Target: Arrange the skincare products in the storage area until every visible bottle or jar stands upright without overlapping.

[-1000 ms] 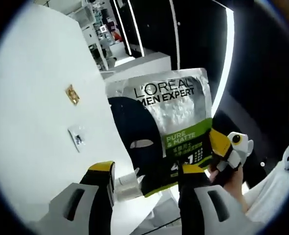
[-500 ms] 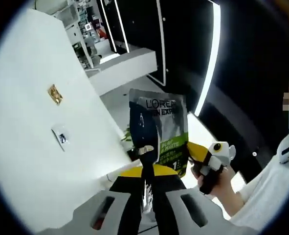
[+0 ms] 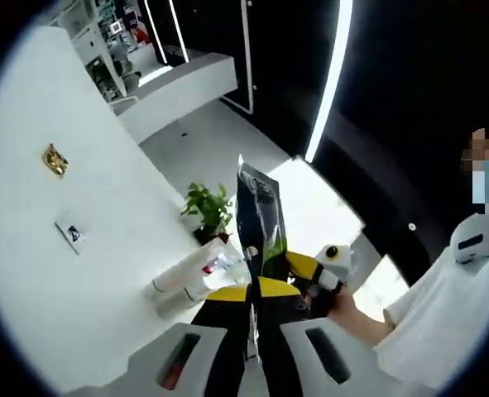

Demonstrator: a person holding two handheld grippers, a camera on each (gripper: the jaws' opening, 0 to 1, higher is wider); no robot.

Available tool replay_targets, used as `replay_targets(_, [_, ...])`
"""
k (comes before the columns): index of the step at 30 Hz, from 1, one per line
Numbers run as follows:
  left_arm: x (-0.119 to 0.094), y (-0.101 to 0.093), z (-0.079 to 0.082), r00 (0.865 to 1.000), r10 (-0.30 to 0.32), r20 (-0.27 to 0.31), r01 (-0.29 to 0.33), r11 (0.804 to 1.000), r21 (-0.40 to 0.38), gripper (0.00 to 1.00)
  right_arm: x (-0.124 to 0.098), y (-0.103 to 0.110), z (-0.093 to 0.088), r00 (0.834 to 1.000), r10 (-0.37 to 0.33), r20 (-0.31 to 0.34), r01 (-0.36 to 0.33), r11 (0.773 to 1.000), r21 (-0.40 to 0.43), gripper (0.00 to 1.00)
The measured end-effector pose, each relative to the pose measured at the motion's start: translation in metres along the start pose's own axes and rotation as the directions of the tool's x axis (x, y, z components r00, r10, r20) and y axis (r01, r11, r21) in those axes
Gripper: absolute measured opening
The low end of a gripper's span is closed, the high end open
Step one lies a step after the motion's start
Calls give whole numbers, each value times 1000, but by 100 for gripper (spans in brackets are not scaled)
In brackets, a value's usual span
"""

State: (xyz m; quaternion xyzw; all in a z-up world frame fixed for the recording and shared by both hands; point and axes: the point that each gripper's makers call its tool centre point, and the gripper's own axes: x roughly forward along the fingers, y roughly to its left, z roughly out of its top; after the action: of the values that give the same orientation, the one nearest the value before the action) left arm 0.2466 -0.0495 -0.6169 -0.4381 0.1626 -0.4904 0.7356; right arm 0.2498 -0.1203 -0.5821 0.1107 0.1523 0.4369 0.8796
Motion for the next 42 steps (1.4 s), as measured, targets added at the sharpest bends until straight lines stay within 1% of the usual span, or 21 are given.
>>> replay_targets(3, [-1, -32, 20, 998, -65, -2, 65, 997, 51, 0, -1, 21, -1, 994, 98, 38, -100, 993, 57, 7])
replay_targets(6, [-1, -52, 38, 997, -81, 1, 81, 995, 63, 0, -1, 36, 5, 981, 176, 84, -183, 979, 94, 8])
replay_targets(9, [-2, -68, 54, 995, -102, 12, 100, 991, 88, 0, 2, 54, 9, 963, 255, 88, -263, 959, 103, 8])
replay_targets(11, [-2, -72, 57, 994, -110, 15, 108, 990, 85, 0, 4, 65, 11, 948, 304, 92, -314, 942, 122, 8])
replay_targets(13, [-1, -78, 59, 992, -123, 19, 121, 989, 81, 0, 6, 67, 10, 948, 308, 84, -317, 939, 131, 7])
replay_targets(14, [-2, -80, 59, 992, -127, 25, 125, 989, 73, 0, 5, 70, 13, 940, 324, 103, -336, 933, 130, 6])
replay_targets(16, [-3, -81, 59, 991, -132, 37, 129, 990, 64, 0, 2, 76, 21, 921, 356, 157, -382, 905, 187, 2])
replay_targets(17, [-3, -83, 59, 990, -133, 43, 130, 989, 65, 0, 0, 77, 21, 914, 372, 160, -398, 899, 185, 2])
replay_targets(18, [-1, -87, 56, 990, -138, 43, 135, 989, 67, 0, 0, 76, 20, 917, 370, 153, -394, 901, 184, 1])
replay_targets(20, [3, -89, 51, 992, -118, 36, 114, 988, 103, 0, -5, 82, 22, 901, 405, 158, -431, 881, 197, 1])
replay_targets(22, [4, -89, 45, 995, -100, 11, 97, 980, 173, 1, -10, 88, 24, 879, 444, 172, -473, 854, 217, 1])
replay_targets(24, [4, -85, 38, 998, -58, -30, 63, 970, 237, 3, -13, 89, 23, 873, 459, 166, -486, 846, 218, 1])
replay_targets(25, [4, -85, 30, 996, -39, -77, 57, 969, 242, 7, -14, 89, 22, 871, 466, 158, -491, 841, 225, 1])
replay_targets(26, [4, -85, 24, 994, -26, -105, 52, 964, 260, 12, -18, 92, 20, 857, 491, 155, -515, 823, 242, 1])
replay_targets(27, [4, -83, 19, 991, -9, -131, 48, 954, 297, 18, -19, 93, 21, 851, 500, 159, -525, 814, 248, 1])
replay_targets(28, [3, -84, 13, 986, -11, -165, 60, 954, 295, 23, -20, 92, 21, 847, 506, 166, -532, 806, 257, 1])
replay_targets(29, [3, -83, 8, 983, 1, -183, 53, 955, 293, 26, -21, 91, 21, 846, 507, 166, -534, 805, 258, 1])
replay_targets(31, [3, -87, 2, 979, -14, -204, 70, 961, 269, 22, -22, 86, 18, 847, 506, 161, -531, 804, 268, 1])
replay_targets(34, [4, -87, -3, 980, -10, -199, 62, 965, 257, 17, -23, 79, 17, 846, 507, 166, -533, 792, 299, 1])
replay_targets(37, [4, -84, -7, 982, -5, -189, 49, 972, 229, 10, -24, 73, 11, 854, 501, 137, -518, 797, 310, 1])
replay_targets(42, [7, -73, -16, 987, 32, -156, -4, 985, 172, 4, -27, 64, 3, 866, 487, 112, -495, 805, 326, 1])
